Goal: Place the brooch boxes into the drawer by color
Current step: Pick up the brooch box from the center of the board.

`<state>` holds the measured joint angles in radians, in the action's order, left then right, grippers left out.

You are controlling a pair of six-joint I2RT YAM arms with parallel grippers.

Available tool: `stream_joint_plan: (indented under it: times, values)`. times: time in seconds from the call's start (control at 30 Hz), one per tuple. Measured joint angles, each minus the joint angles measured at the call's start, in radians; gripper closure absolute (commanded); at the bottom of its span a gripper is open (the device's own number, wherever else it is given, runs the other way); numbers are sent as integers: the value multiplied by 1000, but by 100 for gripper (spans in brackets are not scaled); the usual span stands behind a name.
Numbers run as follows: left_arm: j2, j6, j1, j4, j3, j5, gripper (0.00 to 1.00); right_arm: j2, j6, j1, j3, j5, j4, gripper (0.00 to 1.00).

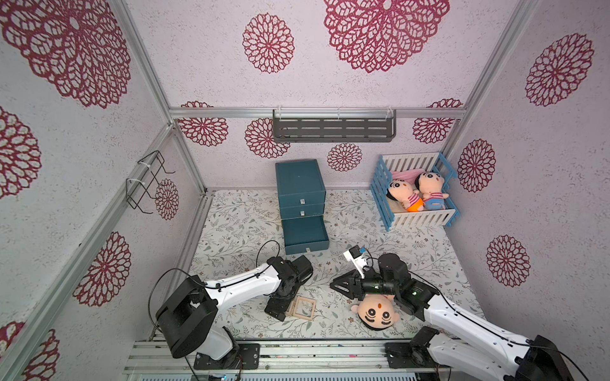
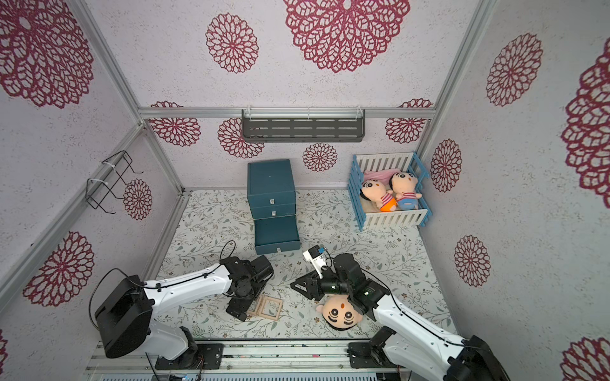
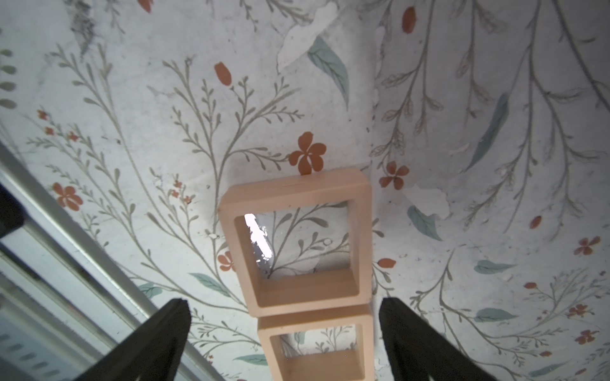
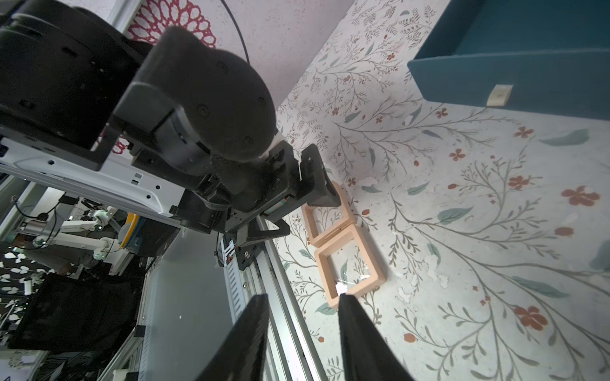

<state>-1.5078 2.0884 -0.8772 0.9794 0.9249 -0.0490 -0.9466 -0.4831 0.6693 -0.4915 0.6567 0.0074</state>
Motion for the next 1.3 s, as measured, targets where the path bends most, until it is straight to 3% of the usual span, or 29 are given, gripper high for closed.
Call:
stream_joint_plan:
  times: [0.7,1.3]
  values:
    - [-133,0,-19,-48,26,-65,3,16,-10,-12,40,63,35,64]
    - [-161,1,-48,-109,-1,-72,2,16,-11,-21,40,76,36,65]
